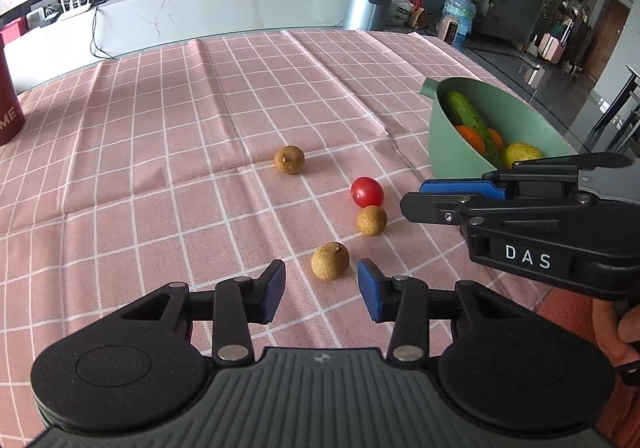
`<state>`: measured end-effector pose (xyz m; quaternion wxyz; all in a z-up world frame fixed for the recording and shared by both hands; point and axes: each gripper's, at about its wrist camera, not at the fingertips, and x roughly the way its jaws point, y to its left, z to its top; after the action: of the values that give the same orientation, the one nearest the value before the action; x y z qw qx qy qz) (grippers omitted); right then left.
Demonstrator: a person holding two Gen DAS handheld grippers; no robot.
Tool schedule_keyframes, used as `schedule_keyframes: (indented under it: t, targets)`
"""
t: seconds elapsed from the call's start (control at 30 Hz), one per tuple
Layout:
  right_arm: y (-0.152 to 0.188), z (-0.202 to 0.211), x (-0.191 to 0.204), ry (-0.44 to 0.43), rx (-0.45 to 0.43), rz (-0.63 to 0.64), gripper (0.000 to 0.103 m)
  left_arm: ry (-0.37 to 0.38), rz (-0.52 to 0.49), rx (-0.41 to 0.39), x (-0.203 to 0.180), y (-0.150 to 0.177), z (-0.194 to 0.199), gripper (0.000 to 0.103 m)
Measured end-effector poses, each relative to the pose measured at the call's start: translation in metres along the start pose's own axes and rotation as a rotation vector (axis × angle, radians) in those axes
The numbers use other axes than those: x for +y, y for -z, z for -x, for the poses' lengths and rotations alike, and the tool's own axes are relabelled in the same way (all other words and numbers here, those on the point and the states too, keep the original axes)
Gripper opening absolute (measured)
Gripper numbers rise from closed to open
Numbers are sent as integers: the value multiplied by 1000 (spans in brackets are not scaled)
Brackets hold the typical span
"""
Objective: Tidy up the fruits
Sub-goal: 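Move both grippers back toward the kiwis on the cloth, then grasp a kiwi with the left gripper while the right gripper grasps another kiwi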
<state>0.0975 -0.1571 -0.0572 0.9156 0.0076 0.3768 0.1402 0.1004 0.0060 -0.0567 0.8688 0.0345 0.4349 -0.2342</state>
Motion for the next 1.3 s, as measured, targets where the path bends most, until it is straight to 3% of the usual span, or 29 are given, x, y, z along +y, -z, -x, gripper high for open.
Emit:
schedule_keyframes:
  t: [0.23, 0.37, 0.47, 0.57, 0.73, 0.87, 0.97, 1.2, 1.3]
  targets:
    - [1, -10, -1, -15, 48, -8, 14, -1, -52, 11, -10, -1, -23, 47]
    - [0, -15, -4, -16, 62, -23, 16, 1, -59, 25, -12, -2, -31, 39]
    - [-2, -20, 0, -5, 70, -2, 16, -10, -27, 27, -8, -1, -32, 25]
    - [-3, -25, 1, 10, 76, -3, 16, -9, 17, 24, -5, 1, -28, 24]
    - [-7, -38, 9, 33, 112, 19, 17, -93, 117, -10, 15, 5, -12, 23]
    - [-7, -46, 14, 73, 134, 39, 27, -127, 212, -56, 32, 6, 0, 22]
    - [-8, -51, 14, 92, 145, 35, 32, -131, 212, -65, 32, 5, 3, 7]
    - [-7, -66, 17, 113, 195, 31, 31, -123, 206, -14, 31, 7, -9, 7]
    - [-7, -69, 15, 108, 207, 13, 25, -120, 211, 5, 32, 10, -13, 7]
